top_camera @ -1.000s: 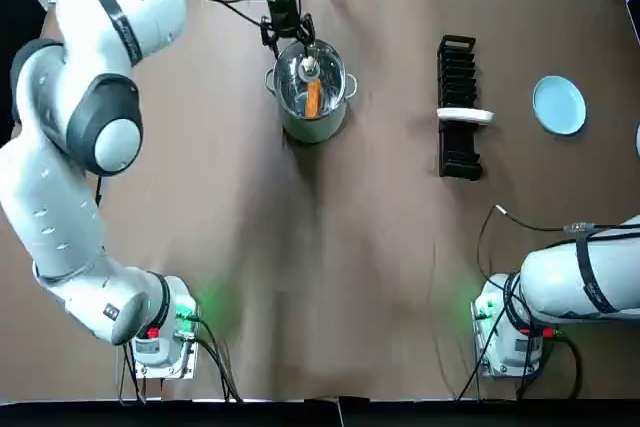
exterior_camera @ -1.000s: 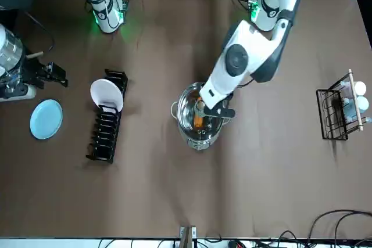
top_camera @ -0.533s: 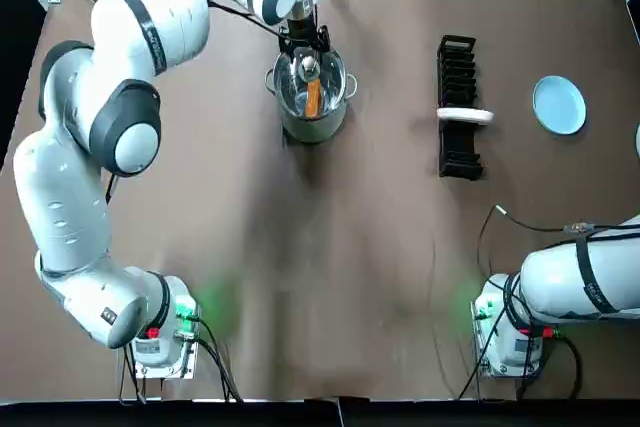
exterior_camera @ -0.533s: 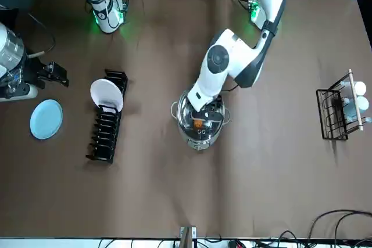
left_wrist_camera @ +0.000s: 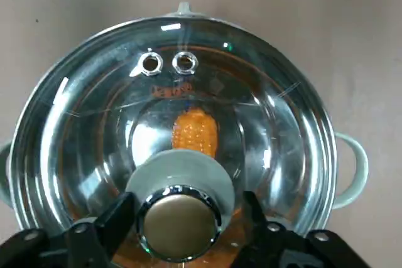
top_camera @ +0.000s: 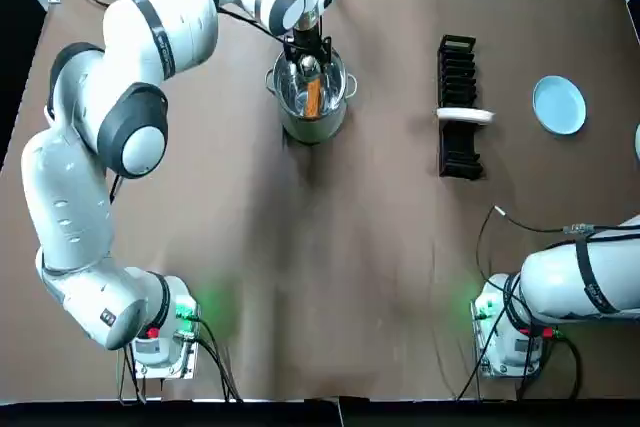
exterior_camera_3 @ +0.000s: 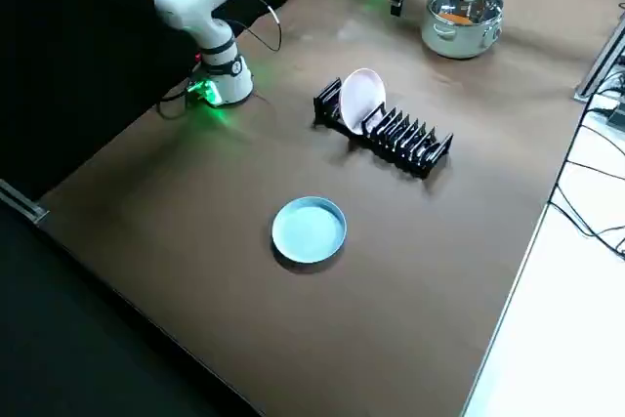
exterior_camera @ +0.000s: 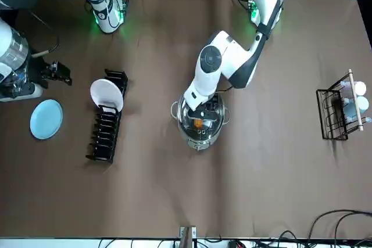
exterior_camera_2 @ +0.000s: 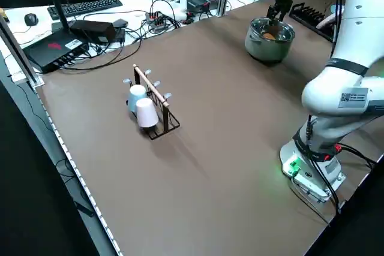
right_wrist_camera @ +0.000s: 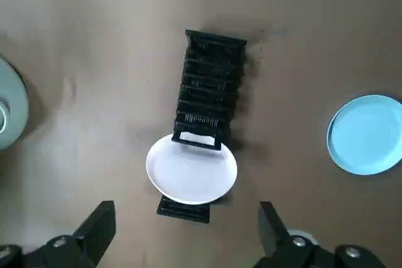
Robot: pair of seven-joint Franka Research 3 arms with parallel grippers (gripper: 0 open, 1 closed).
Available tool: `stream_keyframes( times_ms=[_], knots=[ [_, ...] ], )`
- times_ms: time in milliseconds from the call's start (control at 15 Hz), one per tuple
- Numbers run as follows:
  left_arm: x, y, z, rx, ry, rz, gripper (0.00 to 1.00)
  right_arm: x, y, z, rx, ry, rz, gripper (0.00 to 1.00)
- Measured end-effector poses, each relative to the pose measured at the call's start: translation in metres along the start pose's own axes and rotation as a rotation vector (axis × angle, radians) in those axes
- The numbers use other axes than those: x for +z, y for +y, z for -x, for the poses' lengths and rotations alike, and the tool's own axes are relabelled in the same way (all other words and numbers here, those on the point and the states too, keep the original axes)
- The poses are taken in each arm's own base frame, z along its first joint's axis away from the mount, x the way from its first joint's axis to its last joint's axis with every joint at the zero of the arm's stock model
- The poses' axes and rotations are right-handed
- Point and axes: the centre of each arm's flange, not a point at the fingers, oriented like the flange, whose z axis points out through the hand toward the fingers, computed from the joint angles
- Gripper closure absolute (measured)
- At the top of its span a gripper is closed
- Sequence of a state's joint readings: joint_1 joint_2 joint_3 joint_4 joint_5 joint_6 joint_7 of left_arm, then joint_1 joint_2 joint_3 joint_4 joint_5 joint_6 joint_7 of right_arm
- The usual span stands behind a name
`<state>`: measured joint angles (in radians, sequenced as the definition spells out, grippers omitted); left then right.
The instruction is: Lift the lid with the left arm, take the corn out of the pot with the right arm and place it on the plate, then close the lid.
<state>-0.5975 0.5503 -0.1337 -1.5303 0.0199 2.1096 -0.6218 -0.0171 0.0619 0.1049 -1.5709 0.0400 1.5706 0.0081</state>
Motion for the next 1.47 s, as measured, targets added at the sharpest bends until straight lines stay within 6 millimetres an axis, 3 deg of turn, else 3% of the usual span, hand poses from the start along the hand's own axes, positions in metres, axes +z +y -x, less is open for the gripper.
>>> stream_keyframes(
  times_ms=[133,200,400,867,1467],
  knots=[
    [-0.0006,-0.0006,-0.0005,0.000,0.002,-0.002,0.25,0.0007,-0.0028,0.0003,-0.005,-0.003,0.000,0.00],
    [-0.0013,-0.0022,-0.0011,0.000,0.002,-0.007,0.32,0.0012,-0.0047,0.0004,-0.008,-0.005,0.001,0.00],
    [-0.0013,-0.0035,-0.0016,-0.001,0.001,-0.011,0.41,0.0016,-0.0072,0.0005,-0.013,-0.006,0.001,0.00],
    [-0.0020,-0.0024,-0.0005,0.002,-0.003,-0.015,0.49,0.0035,-0.0070,0.0006,-0.012,-0.010,0.001,0.00],
    [-0.0064,-0.0026,-0.0004,-0.038,0.003,-0.037,0.49,0.0040,-0.0097,0.0005,-0.017,-0.009,0.000,0.00]
  ],
)
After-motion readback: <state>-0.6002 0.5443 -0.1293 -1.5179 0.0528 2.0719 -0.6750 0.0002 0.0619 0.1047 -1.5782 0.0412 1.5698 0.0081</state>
